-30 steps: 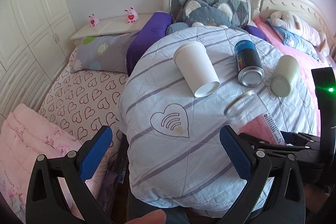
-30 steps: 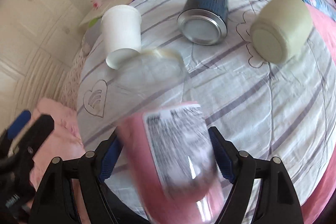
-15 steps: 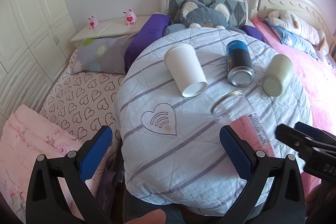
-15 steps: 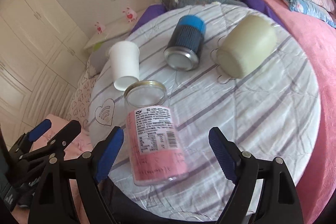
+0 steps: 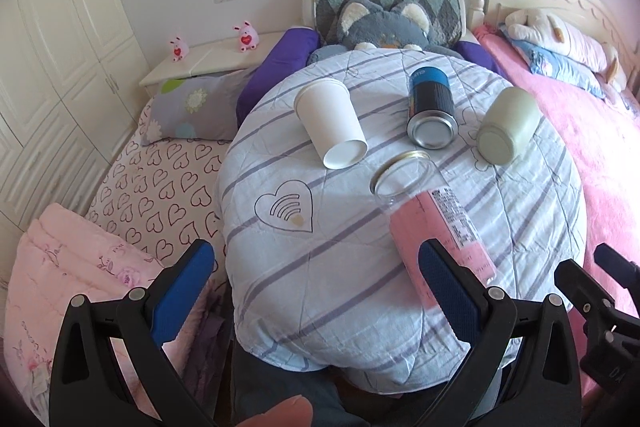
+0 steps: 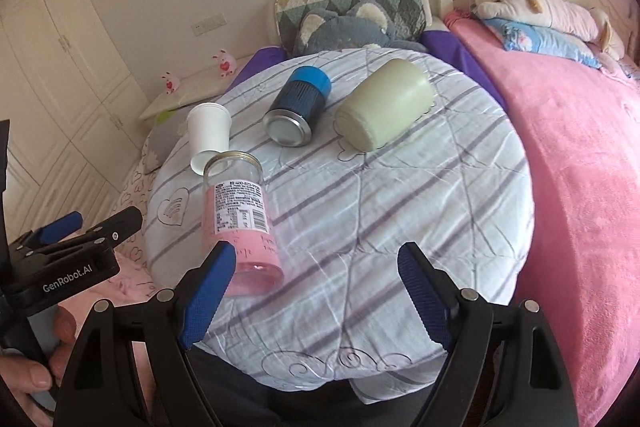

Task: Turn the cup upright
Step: 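Withdraw the right gripper and move the left gripper toward the jar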

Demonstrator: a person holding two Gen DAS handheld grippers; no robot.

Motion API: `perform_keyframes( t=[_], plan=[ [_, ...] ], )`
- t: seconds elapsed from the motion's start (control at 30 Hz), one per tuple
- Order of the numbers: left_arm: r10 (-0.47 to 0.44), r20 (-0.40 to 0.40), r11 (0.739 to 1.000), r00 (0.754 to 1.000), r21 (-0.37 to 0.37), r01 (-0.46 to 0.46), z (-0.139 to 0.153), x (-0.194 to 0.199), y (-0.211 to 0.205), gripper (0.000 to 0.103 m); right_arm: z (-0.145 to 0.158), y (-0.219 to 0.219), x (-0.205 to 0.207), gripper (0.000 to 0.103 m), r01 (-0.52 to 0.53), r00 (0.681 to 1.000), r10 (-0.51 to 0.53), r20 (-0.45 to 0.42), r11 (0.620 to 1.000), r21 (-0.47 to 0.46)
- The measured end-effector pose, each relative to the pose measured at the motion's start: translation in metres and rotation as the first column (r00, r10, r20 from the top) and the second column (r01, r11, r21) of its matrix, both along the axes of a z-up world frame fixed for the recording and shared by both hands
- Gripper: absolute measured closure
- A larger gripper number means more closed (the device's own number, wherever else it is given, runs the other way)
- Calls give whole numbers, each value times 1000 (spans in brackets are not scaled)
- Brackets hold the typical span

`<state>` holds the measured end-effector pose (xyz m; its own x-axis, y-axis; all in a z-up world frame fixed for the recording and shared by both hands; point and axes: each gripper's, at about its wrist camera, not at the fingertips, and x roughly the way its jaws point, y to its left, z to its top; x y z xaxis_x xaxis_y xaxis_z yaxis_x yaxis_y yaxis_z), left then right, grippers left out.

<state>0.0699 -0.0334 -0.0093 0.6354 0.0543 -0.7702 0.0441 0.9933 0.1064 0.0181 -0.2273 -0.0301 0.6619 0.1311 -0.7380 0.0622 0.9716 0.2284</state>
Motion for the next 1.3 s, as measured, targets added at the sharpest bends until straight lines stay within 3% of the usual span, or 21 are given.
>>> perform_keyframes(
  t=[0.1,0.33,1.3],
  plan=[
    [-1,16,1000,1000,14,1,2,-9,-1,0,4,4,-7,19,8,1000,-7,14,998,-55],
    [13,30,999,999,30,-14,3,-25,6,0,13,4,-13,19,7,999,-3,46,997,-82],
    [4,25,1000,1000,12,-5,6,-35,0,0,14,-2,-14,19,-20,998,25,59,997,-72]
  ],
)
